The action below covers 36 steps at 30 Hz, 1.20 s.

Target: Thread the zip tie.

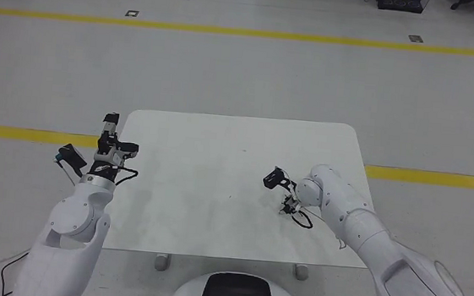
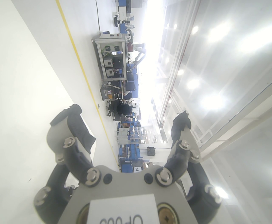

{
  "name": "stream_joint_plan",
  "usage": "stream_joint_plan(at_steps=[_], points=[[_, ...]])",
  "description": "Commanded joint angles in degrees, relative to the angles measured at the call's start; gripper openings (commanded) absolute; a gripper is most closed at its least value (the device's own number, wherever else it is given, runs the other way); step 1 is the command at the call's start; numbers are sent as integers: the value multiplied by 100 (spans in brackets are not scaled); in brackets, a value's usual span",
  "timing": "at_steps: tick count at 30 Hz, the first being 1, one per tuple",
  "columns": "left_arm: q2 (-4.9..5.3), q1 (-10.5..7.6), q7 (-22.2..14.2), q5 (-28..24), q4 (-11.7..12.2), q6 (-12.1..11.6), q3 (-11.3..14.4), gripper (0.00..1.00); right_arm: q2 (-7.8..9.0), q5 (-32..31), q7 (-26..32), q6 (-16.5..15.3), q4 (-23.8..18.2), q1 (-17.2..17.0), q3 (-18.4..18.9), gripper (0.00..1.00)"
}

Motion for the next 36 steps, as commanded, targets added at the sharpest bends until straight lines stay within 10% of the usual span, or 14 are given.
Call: stream_joint_plan(at_steps=[1,36], points=[[0,0,0,0,0,0,0,100,-13,-18,-5,18,25,10,-12,10],[0,0,0,0,0,0,0,100,-92,-118,40,-45,70,-12,34,13]])
